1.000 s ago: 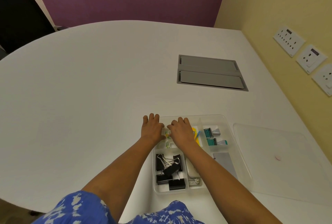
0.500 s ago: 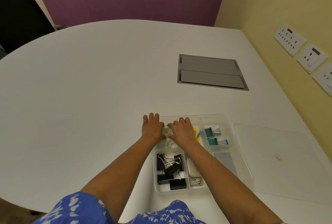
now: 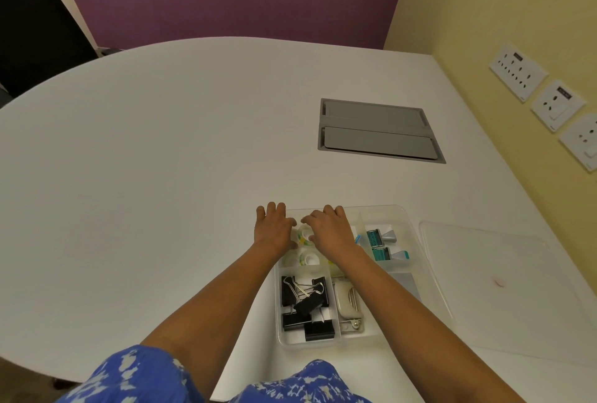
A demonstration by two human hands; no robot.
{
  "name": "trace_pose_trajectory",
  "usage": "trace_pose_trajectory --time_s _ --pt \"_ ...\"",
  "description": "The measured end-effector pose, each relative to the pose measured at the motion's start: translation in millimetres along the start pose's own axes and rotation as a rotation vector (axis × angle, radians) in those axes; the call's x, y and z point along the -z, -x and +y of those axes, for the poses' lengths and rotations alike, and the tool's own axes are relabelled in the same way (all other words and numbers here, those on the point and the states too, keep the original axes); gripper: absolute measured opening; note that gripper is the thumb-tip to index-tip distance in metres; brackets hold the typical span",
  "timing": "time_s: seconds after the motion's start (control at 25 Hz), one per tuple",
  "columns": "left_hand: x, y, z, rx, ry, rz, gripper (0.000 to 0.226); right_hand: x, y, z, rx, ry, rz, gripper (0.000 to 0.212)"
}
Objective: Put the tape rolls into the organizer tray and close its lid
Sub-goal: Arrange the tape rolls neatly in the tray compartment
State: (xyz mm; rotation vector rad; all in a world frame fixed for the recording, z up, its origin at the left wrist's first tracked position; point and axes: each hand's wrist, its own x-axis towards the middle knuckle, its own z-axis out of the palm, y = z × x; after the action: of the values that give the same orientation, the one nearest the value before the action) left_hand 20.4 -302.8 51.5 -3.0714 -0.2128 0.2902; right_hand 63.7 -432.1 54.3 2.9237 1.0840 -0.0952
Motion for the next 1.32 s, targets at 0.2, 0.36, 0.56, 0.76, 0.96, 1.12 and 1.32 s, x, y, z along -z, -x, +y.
trace_pose_trajectory --time_s 0.2,0.36,0.56,0.76,0.96,1.12,1.32 --pt "-2.2 -1.5 4.0 0.006 -0.029 -0.005 0.055 -2.4 -6.0 -0.3 0.093 0.156 -0.068 0.038" --pt "-6.2 0.6 4.9 0.019 -0.028 0.015 0.052 -6.4 -5.4 -1.4 0.075 0.187 -0.061 0.035" --pt "-6.7 0.7 5.9 0.022 -0.024 0.025 0.05 -8.3 -3.7 -6.6 0.042 0.176 -0.043 0.033" --pt "-4.5 3.0 3.1 0.022 -0.006 0.012 0.056 -1.4 4.8 -4.0 0.043 0.03 0.007 0.038" --pt "-0.8 8.1 3.4 0.049 0.052 0.033 0.06 11.3 21.2 -3.2 0.159 0.03 -0.108 0.035" --pt "-4.0 11.0 7.5 0.078 0.004 0.001 0.066 12.5 20.6 -4.6 0.203 0.066 -0.152 0.034" --pt "-10.0 12.0 9.9 0.098 0.004 0.007 0.063 12.9 17.4 -4.7 0.239 0.086 -0.155 0.029"
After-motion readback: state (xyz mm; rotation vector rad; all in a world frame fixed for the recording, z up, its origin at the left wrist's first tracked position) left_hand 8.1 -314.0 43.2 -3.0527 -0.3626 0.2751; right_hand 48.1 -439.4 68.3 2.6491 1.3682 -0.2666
